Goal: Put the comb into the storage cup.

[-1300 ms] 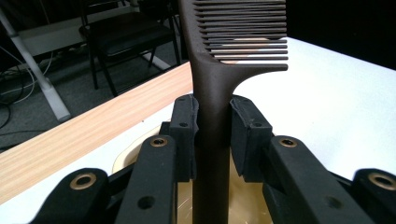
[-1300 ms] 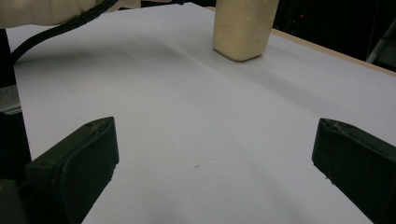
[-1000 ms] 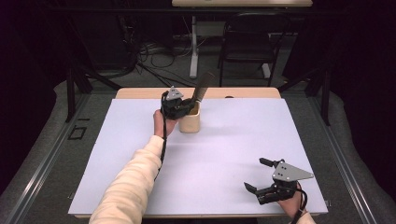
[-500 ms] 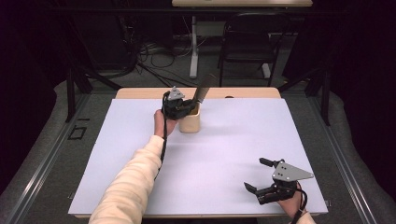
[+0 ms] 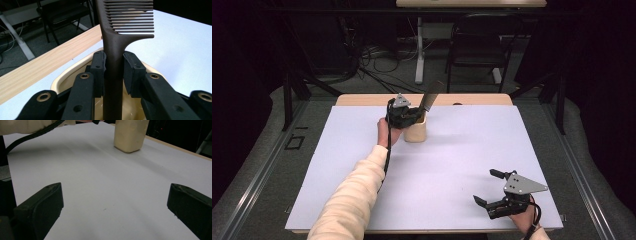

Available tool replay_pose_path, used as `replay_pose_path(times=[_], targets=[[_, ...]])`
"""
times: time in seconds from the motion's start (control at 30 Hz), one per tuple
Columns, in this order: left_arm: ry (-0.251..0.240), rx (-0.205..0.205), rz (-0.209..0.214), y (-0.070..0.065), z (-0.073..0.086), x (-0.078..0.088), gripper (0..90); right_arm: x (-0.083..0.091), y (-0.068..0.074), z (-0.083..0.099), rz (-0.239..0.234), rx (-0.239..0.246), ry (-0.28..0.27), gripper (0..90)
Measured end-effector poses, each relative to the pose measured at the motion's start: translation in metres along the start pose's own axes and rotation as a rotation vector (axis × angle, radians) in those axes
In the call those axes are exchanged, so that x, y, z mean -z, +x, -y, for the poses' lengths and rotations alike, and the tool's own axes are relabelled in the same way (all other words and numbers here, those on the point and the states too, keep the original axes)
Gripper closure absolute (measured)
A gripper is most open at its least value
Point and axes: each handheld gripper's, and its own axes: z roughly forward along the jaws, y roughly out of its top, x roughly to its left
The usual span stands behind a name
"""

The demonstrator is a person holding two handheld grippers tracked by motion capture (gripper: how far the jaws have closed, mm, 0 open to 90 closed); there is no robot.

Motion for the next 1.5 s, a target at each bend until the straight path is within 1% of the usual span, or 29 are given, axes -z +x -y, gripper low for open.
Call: replay_pose_path(times=[0.03, 0.13, 0.2, 0.27, 0.33, 0.37, 0.4, 0.43, 0.5, 0.57, 0.67, 0.73, 0.9, 0.97, 1.0, 1.07, 1.1, 1.2, 1.3, 1.5], targets=[[-0.003, 0.001, 0.000, -0.001, 0.000, 0.000, 68.7, 0.000, 0.000, 0.000, 0.000, 0.000, 0.000, 0.0], [-0.010, 0.017, 0.000, 0.000, -0.001, 0.005, 46.4, 0.000, 0.000, 0.000, 0.000, -0.001, 0.000, 0.0], [-0.013, 0.020, 0.005, 0.000, -0.004, 0.010, 37.8, 0.000, 0.000, 0.000, -0.001, 0.001, 0.001, 0.0], [-0.014, 0.015, -0.004, -0.001, -0.006, 0.015, 30.6, 0.000, 0.000, 0.000, 0.000, 0.002, 0.003, 0.0], [-0.010, 0.013, 0.001, -0.002, -0.009, 0.021, 28.0, 0.000, 0.000, 0.000, -0.001, 0.000, 0.003, 0.0], [-0.009, 0.011, 0.010, -0.002, -0.011, 0.023, 24.9, 0.000, 0.000, 0.000, -0.001, 0.001, 0.003, 0.0], [-0.003, 0.005, 0.008, -0.003, -0.012, 0.026, 21.3, 0.000, 0.000, 0.000, -0.001, 0.002, 0.004, 0.0], [0.000, 0.001, 0.007, -0.003, -0.013, 0.028, 20.0, 0.000, 0.000, 0.000, -0.003, 0.001, 0.003, 0.0], [0.008, 0.005, 0.013, -0.005, -0.014, 0.033, 16.8, 0.000, 0.000, 0.000, 0.000, 0.000, 0.004, 0.0], [0.012, -0.003, 0.016, -0.006, -0.014, 0.039, 16.0, 0.000, 0.000, 0.000, 0.000, 0.001, 0.004, 0.0], [0.018, -0.002, 0.019, -0.007, -0.012, 0.045, 13.7, -0.001, 0.000, 0.000, 0.000, 0.000, 0.004, 0.1], [0.031, -0.005, 0.014, -0.007, -0.012, 0.049, 12.3, -0.001, 0.000, 0.000, 0.000, 0.001, 0.005, 0.0], [0.028, -0.005, 0.008, -0.007, -0.010, 0.059, 9.2, -0.001, 0.000, 0.000, 0.001, 0.001, 0.006, 0.0], [0.028, -0.006, 0.011, -0.008, -0.009, 0.062, 7.0, -0.001, 0.001, 0.000, 0.001, 0.001, 0.006, 0.0], [0.028, -0.004, 0.015, -0.008, -0.008, 0.063, 3.8, 0.000, 0.001, 0.000, 0.000, 0.000, 0.006, 0.0], [0.030, -0.003, 0.033, -0.009, -0.007, 0.066, 0.0, -0.001, 0.000, 0.000, 0.002, 0.000, 0.006, 0.0], [0.028, -0.007, 0.031, -0.009, -0.006, 0.068, 0.0, -0.001, 0.000, 0.000, 0.002, 0.000, 0.007, 0.0], [0.028, 0.003, 0.035, -0.009, -0.004, 0.072, 0.0, -0.001, 0.001, 0.000, 0.002, -0.001, 0.009, 0.0], [0.029, -0.005, 0.030, -0.009, -0.003, 0.078, 0.0, -0.001, 0.001, 0.000, 0.003, 0.000, 0.011, 0.0], [0.046, -0.009, 0.015, -0.009, 0.000, 0.088, 0.0, -0.001, 0.000, 0.001, 0.002, -0.006, 0.014, 0.0]])
